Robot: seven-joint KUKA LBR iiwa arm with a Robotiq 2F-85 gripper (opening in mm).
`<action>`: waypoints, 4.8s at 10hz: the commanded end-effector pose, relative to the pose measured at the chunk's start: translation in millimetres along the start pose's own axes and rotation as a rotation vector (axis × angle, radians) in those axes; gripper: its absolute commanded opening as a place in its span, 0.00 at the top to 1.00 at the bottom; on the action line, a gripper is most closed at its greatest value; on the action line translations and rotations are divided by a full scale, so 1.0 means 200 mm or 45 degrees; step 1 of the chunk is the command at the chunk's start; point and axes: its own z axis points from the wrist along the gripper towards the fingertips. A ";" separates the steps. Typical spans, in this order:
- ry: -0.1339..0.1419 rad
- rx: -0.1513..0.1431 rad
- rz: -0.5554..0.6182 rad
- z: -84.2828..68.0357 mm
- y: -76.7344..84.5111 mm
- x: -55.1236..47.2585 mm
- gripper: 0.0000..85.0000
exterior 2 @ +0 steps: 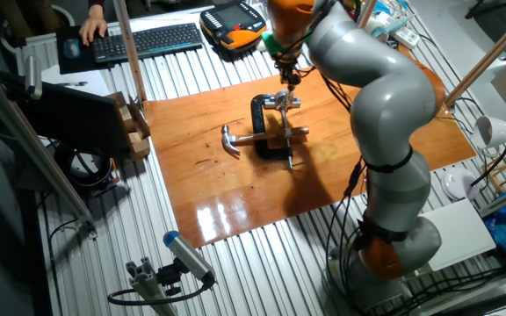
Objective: Pull up the lever
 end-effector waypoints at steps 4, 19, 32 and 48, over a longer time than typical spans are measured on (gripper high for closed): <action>0.015 -0.025 -0.038 0.00 -0.04 -0.13 1.00; 0.026 -0.089 -0.161 0.19 -0.07 -0.35 1.00; -0.026 -0.027 -0.057 0.18 -0.09 -0.26 1.00; 0.020 -0.071 -0.144 0.23 -0.11 -0.45 1.00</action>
